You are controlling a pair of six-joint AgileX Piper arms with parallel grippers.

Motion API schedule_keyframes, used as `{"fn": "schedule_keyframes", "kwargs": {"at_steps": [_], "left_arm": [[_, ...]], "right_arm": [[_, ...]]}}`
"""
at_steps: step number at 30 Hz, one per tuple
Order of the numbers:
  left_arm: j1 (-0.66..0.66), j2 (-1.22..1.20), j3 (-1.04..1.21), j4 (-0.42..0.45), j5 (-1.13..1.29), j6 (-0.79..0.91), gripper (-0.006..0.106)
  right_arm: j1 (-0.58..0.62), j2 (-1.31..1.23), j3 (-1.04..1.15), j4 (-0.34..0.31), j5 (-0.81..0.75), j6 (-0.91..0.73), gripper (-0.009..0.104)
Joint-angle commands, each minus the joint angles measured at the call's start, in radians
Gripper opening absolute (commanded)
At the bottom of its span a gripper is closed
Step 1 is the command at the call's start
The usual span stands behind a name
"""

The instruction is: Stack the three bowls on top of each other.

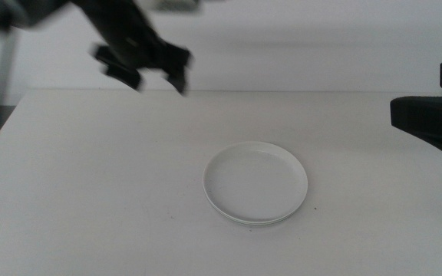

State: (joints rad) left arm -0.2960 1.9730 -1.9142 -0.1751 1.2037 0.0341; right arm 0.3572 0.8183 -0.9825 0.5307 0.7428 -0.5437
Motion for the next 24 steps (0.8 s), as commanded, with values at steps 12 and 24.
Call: {"fn": "schedule_keyframes", "kwargs": {"at_steps": [12, 24], "left_arm": [[0.126, -0.811, 0.795, -0.034, -0.575, -0.042, 0.094], [0.126, -1.022, 1.032, -0.05, -0.665, -0.034, 0.094]], "right_arm": [[0.001, -0.004, 0.004, 0.003, -0.012, -0.003, 0.086], [0.001, -0.004, 0.004, 0.003, -0.01, -0.003, 0.086]]}}
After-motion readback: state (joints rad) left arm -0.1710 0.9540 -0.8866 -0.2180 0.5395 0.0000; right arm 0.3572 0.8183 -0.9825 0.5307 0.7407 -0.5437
